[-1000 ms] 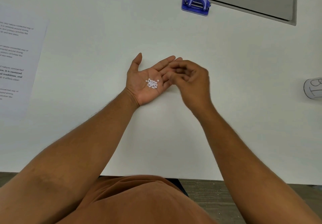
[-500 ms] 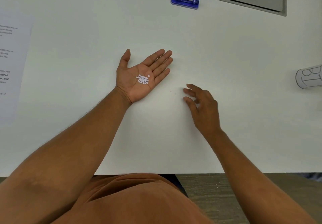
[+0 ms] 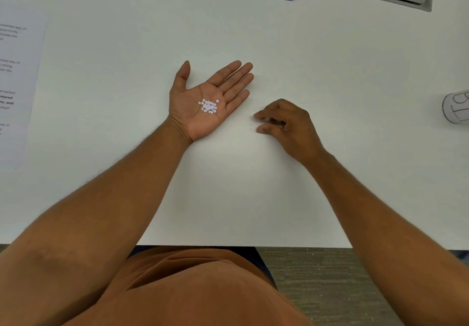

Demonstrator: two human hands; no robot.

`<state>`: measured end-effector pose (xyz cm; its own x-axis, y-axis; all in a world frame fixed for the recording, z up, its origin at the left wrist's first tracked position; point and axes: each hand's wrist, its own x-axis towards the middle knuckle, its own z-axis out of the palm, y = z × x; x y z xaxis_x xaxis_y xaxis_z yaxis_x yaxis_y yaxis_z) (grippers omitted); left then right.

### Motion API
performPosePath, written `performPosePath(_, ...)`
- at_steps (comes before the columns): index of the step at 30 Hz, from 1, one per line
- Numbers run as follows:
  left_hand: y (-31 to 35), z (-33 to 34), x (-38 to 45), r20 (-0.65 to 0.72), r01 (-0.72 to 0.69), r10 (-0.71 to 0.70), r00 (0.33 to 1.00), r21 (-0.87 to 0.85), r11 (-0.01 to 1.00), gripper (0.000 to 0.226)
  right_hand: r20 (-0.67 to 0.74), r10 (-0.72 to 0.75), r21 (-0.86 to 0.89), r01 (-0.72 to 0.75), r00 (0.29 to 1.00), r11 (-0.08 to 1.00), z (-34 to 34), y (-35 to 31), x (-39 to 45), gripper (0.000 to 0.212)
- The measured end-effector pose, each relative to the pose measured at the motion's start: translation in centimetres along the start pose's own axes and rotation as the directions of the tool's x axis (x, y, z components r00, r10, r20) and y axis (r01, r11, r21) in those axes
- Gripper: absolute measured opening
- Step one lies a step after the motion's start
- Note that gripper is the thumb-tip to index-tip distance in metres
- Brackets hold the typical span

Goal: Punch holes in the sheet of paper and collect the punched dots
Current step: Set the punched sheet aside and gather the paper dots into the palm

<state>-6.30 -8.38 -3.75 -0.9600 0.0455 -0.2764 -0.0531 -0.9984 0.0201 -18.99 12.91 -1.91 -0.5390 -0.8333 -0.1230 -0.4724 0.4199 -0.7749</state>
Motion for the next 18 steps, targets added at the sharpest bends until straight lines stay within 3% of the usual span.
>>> performPosePath(2,0.0,0.0,0.0,0.001,0.002,-0.002,1.000,-0.002,1.000,0.094,0.099,0.003,-0.036,0.001,0.995,0.999,-0.4,0.0,0.9,0.028)
performPosePath(5,-0.1,0.1,0.1,0.005,0.000,0.000,1.000,0.009,1.000,0.094,0.121,0.000,-0.145,0.018,0.993,0.989,-0.2,-0.1,1.0,0.032)
performPosePath(13,-0.1,0.1,0.2,0.003,0.013,-0.013,1.000,0.009,1.000,0.095,-0.141,-0.035,-0.207,0.005,0.989,0.978,2.5,-1.1,-1.5,0.019)
performPosePath(18,-0.1,0.1,0.3,-0.005,0.020,-0.020,1.000,0.012,1.000,0.094,-0.203,-0.093,-0.268,0.036,0.975,0.963,3.1,-1.3,-1.7,0.013)
